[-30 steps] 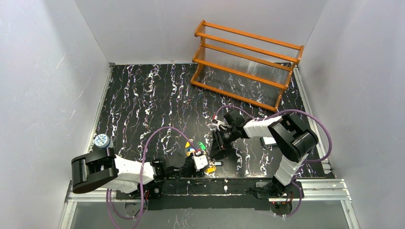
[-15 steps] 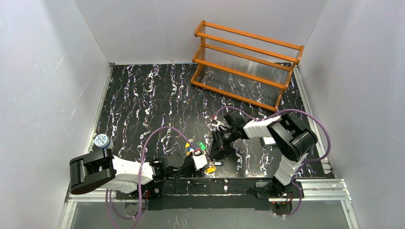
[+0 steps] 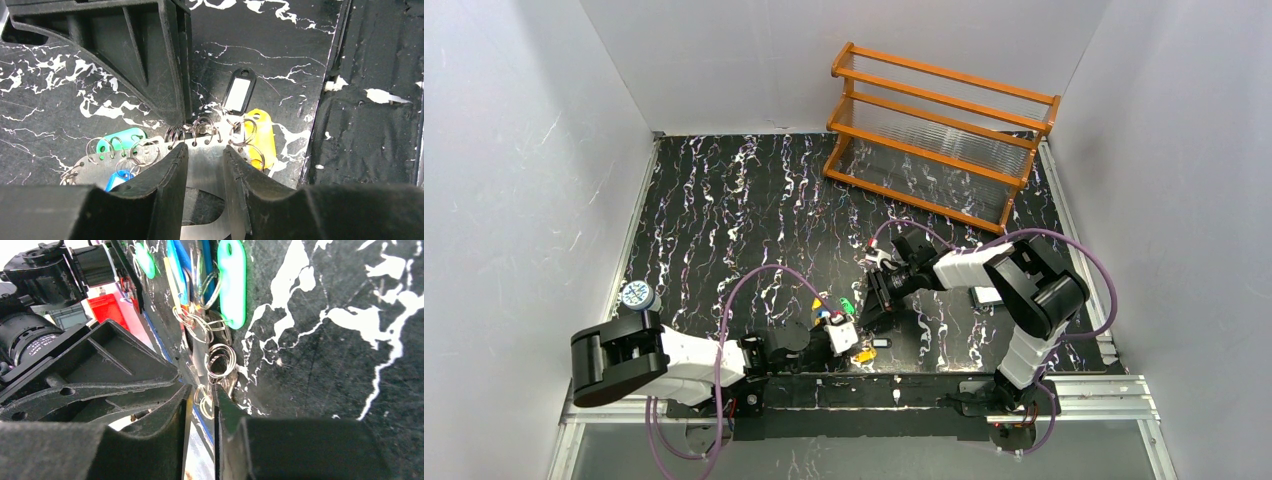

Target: Put the keys on the keyring

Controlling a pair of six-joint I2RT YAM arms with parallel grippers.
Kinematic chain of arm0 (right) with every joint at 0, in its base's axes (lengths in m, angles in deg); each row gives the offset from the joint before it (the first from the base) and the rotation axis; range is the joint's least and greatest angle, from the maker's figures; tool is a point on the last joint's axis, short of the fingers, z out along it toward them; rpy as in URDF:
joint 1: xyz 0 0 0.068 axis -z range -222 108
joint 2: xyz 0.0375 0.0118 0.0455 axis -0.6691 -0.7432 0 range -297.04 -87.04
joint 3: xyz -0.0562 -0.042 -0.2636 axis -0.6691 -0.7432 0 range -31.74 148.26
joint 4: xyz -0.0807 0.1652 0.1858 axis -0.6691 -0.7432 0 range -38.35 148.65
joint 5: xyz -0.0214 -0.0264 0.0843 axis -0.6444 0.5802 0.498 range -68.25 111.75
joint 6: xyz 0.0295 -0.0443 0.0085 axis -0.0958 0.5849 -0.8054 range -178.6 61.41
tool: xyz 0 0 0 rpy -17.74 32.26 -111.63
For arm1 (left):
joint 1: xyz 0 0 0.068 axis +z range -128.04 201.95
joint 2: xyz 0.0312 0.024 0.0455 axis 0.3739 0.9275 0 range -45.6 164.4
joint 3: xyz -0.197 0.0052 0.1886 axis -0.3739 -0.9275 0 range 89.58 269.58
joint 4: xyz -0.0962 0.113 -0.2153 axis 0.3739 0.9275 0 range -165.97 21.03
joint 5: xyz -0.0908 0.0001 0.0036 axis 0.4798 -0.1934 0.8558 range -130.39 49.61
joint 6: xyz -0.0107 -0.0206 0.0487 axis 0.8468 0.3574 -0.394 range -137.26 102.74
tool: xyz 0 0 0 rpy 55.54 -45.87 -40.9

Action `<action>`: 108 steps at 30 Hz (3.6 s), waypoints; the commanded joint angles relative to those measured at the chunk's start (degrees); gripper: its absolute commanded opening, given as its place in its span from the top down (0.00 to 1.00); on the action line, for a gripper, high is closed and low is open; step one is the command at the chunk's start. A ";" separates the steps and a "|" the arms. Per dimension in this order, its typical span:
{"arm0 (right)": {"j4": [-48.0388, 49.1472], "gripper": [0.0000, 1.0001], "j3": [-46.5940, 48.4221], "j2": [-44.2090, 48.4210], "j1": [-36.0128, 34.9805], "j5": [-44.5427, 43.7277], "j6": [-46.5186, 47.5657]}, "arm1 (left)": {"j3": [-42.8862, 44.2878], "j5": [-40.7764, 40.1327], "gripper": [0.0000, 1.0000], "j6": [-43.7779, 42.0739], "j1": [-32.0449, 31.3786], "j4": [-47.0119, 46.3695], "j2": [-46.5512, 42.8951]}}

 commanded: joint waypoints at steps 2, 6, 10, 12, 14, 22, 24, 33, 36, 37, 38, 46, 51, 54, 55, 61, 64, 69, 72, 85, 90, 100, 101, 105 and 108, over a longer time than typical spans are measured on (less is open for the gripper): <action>-2.13 0.67 -0.23 2.77 0.82 -2.56 2.12 | 1.49 0.24 0.68 -0.48 0.20 -0.16 2.63; -2.13 0.64 -2.06 3.98 2.90 -2.97 2.66 | 4.34 1.24 0.65 -0.57 0.23 -0.08 6.37; -4.45 0.60 -2.75 5.16 4.49 -3.48 3.97 | 6.70 1.14 0.64 -0.37 0.20 -0.05 9.15; -4.66 0.58 -3.25 5.65 4.83 -3.43 4.30 | 7.35 0.87 0.64 -0.59 0.20 0.09 9.81; -4.72 0.57 -3.65 5.90 5.11 -3.29 4.43 | 8.02 0.59 0.63 -1.00 0.20 0.50 10.02; -4.80 0.57 -3.96 6.18 5.91 -3.36 4.79 | 13.86 -0.41 0.61 -2.36 0.13 9.15 13.77; -5.11 0.57 -3.85 6.26 6.18 -3.29 5.13 | 14.70 -1.60 0.65 -2.70 0.12 10.84 14.34; -7.66 0.54 -2.56 7.83 6.72 -3.55 8.61 | 12.20 -5.07 1.00 -2.58 0.12 14.51 7.25; -7.19 0.51 -2.54 8.68 6.77 -2.39 9.71 | 9.65 -5.36 1.00 -0.81 0.12 14.80 1.96; -6.76 0.50 -2.69 8.99 6.74 -1.89 9.95 | 8.46 -5.38 1.00 -0.10 0.12 14.86 -0.03; -6.17 0.49 -2.91 9.50 6.70 -1.28 10.17 | 7.22 -5.28 1.00 0.59 0.14 14.86 -3.08; -3.87 0.50 -2.56 8.68 6.15 -1.86 12.43 | 1.26 -9.92 0.95 5.92 0.12 20.38 -18.77; -5.38 0.56 -0.11 4.99 3.04 -3.60 11.78 | 1.66 -10.87 0.66 7.01 0.14 21.34 -19.80; -4.26 0.60 1.09 3.48 1.74 -3.09 10.15 | 2.62 -10.58 0.62 6.54 0.12 20.95 -17.06; -4.09 0.60 1.30 3.28 1.35 -3.12 9.60 | 2.96 -10.32 0.61 6.27 0.12 20.75 -15.82; -2.66 0.60 2.37 0.86 -0.36 -2.21 5.10 | 4.60 -9.28 0.58 5.70 0.12 18.43 -9.31; -2.69 0.61 2.39 -0.58 -0.91 -2.60 3.77 | 4.82 -9.39 0.57 5.50 0.12 17.37 -8.32; -0.69 0.62 1.98 -2.06 -1.91 -2.51 1.97 | 5.11 -9.64 0.56 4.40 0.12 16.57 -7.60; 0.69 0.70 2.19 -2.83 -2.54 -2.26 0.58 | 5.16 -9.17 0.56 3.61 0.12 16.02 -7.59; 0.95 0.99 3.08 0.53 -2.61 -1.88 -3.11 | 2.93 -7.59 0.57 -1.78 0.12 15.34 -10.50; 0.49 0.99 2.99 2.29 -2.59 -1.32 -4.96 | 1.03 -8.19 0.56 -4.83 0.12 12.36 -11.64; -4.30 0.99 3.59 8.72 -2.72 -4.95 -3.50 | -0.95 -6.09 0.56 -6.53 0.12 6.67 -12.49; -4.39 0.99 3.68 9.33 -2.69 -5.07 -3.69 | -1.04 -5.71 0.56 -6.64 0.12 5.98 -12.58; -4.58 0.99 4.12 10.58 -2.90 -4.70 -4.26 | -0.99 -5.49 0.56 -7.90 0.11 4.17 -12.73; -4.44 0.99 4.29 11.47 -3.10 -4.25 -4.75 | -0.76 -4.87 0.59 -8.84 0.10 2.94 -12.71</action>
